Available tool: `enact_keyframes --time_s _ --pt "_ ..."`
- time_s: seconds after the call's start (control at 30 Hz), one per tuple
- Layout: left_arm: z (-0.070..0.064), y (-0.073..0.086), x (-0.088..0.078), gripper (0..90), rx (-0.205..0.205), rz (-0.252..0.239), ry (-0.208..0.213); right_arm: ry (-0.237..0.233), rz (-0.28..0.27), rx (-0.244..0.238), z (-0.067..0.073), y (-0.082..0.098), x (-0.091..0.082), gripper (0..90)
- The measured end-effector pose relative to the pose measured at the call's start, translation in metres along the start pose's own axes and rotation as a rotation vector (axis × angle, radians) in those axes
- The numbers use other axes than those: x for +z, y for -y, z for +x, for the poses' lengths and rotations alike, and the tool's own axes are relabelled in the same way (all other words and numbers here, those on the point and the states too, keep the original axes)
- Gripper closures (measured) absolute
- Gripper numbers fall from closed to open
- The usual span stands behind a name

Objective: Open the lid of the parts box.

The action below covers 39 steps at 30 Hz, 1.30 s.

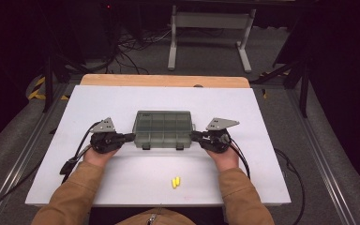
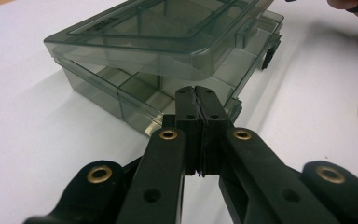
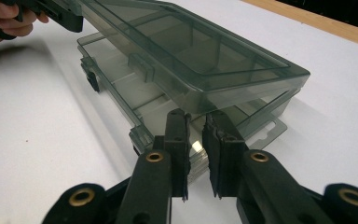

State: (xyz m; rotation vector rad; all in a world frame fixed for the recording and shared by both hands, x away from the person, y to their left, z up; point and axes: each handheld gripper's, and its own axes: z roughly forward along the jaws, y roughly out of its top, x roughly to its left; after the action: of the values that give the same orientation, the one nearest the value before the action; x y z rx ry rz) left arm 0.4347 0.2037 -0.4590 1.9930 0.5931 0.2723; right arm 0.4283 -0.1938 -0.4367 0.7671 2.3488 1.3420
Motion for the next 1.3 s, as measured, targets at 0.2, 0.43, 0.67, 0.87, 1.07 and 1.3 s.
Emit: enact_keyframes --time_s 0.2,0.43,0.67,0.87,1.07,1.3 --pt "0.0 -0.001 -0.002 89.1 -0.001 -0.022 0.0 -0.002 0.01 0.002 0.0 -0.001 0.0 74.5" --pt "0.0 -0.001 -0.001 88.6 0.004 -0.03 -0.006 0.0 0.05 0.003 -0.002 -0.003 0.002 59.6" --pt "0.001 0.0 0.0 87.4 -0.001 -0.033 -0.001 0.036 0.096 -0.02 -0.007 -0.014 0.009 39.5" --pt "0.0 -0.001 -0.001 86.4 -0.004 -0.042 0.002 0.052 0.129 -0.051 -0.011 -0.022 0.014 34.5" --pt "0.0 -0.002 -0.003 85.0 0.002 -0.048 -0.001 0.06 0.135 -0.081 -0.012 -0.033 0.014 34.3" --pt "-0.001 -0.002 -0.008 79.3 0.01 -0.048 0.002 0.061 0.113 -0.114 -0.017 -0.048 0.012 35.7"
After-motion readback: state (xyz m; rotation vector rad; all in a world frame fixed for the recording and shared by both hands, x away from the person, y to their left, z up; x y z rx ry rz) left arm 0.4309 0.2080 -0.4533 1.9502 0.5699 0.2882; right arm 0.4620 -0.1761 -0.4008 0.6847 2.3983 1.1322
